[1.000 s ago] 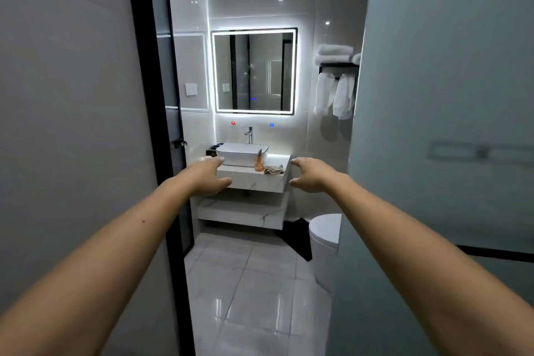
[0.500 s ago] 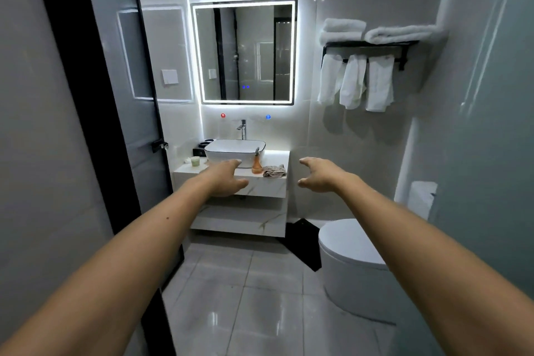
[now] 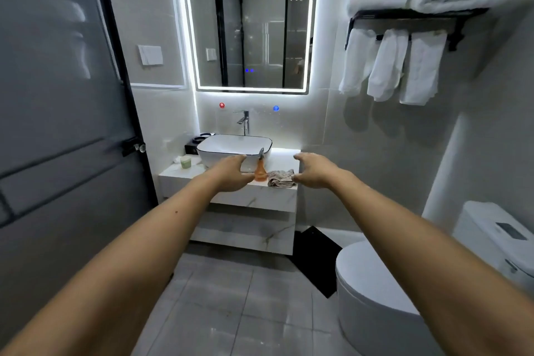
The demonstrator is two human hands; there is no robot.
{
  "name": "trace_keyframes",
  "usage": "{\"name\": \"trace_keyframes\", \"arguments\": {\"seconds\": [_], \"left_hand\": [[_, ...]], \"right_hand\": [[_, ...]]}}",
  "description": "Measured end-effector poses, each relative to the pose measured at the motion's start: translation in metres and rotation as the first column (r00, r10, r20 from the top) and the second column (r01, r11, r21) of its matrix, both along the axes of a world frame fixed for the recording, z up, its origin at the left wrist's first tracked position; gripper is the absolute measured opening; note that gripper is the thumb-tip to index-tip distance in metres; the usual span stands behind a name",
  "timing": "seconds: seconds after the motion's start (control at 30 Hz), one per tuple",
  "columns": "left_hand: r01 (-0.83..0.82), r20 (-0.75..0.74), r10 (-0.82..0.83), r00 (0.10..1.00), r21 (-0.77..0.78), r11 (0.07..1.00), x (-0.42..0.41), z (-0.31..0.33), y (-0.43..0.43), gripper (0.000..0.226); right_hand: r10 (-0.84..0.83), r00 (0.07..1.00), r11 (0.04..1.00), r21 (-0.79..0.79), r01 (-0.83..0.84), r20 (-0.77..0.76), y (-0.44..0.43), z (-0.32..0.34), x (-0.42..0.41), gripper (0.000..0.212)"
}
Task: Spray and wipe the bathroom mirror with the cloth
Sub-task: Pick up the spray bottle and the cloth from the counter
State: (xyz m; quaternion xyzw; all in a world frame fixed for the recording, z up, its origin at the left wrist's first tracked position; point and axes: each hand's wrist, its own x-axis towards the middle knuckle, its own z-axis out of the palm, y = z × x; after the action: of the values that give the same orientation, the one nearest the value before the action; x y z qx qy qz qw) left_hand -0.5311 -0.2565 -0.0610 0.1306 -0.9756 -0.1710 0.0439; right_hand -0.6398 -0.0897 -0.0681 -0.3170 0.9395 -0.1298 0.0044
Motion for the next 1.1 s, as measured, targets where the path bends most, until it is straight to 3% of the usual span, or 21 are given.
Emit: {"name": "trace_keyframes", "arguments": {"seconds": [0.4, 0.6, 0.8, 0.97, 1.1], "left_hand": [[0.044, 0.002, -0.044, 0.999, 0.059, 0.997, -0.221, -0.032, -0.091, 0.064], [0.062, 0.008, -0.063, 0.998, 0.108, 0.992, -0.337, -0.066, -0.154, 0.063], [0.051, 0.069, -0.063, 0.996, 0.156, 0.986, -0.427, -0.103, -0.204, 0.064], [0.036, 0.086, -0.058, 0.995, 0.243, 0.969, -0.488, -0.151, -0.233, 0.057], [-0.043, 0.09, 0.014, 0.996, 0.327, 0.944, -0.531, -0.208, -0.251, 0.063]], "right_hand": [[-0.007, 0.998, 0.999, 0.049, 0.003, 0.067, -0.089, -0.036, -0.203, 0.066], [-0.073, 0.981, 0.992, -0.085, 0.089, 0.182, -0.154, -0.07, -0.304, 0.061], [-0.076, 0.955, 0.986, -0.119, 0.114, 0.285, -0.196, -0.1, -0.384, 0.058], [-0.058, 0.919, 0.964, -0.218, 0.154, 0.39, -0.224, -0.149, -0.438, 0.055], [-0.003, 0.896, 0.98, -0.179, 0.092, 0.443, -0.24, -0.201, -0.485, 0.057]]}}
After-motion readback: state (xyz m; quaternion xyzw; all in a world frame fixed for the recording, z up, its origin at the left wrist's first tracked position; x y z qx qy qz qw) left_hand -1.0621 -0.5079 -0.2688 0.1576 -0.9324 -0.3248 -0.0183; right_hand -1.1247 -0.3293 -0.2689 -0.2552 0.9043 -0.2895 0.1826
